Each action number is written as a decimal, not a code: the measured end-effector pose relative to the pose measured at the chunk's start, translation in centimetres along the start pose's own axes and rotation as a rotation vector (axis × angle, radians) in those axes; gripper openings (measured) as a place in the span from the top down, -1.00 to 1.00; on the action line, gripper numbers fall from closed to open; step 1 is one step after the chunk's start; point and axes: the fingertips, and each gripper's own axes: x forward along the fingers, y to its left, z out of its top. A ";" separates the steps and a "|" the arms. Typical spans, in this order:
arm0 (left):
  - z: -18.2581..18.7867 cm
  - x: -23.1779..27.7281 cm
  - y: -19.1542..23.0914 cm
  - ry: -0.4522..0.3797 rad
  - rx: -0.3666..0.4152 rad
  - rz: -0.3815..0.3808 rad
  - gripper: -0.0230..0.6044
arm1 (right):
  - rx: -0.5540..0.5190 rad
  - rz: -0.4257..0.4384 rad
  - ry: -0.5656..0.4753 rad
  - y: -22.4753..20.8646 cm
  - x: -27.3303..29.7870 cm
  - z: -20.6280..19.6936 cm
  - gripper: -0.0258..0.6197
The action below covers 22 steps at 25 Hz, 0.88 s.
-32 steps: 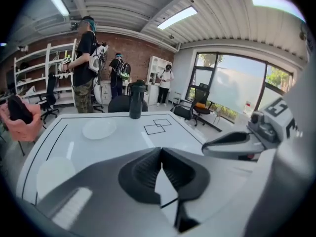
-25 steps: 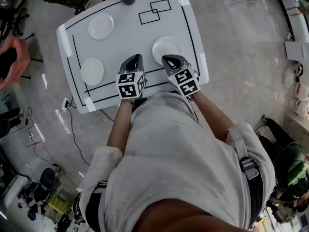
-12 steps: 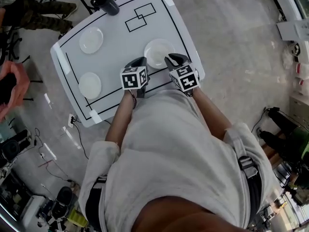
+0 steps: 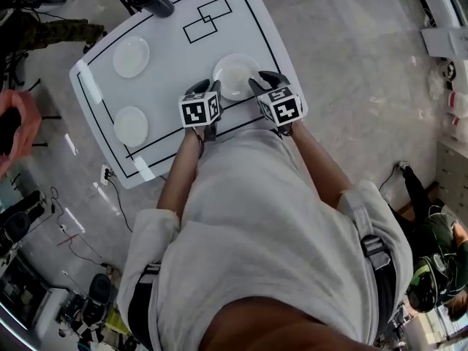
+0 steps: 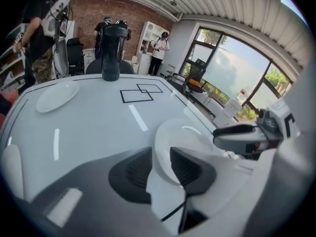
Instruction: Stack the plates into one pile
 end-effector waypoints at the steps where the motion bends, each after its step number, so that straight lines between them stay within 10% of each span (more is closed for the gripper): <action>1: -0.1 0.2 0.0 0.009 -0.003 -0.003 0.55 | 0.009 -0.004 0.000 -0.2 0.1 0.0 0.48; 22: -1.0 2.3 -0.8 0.034 -0.093 -0.018 0.43 | 0.071 -0.071 0.096 -1.5 2.6 -2.1 0.33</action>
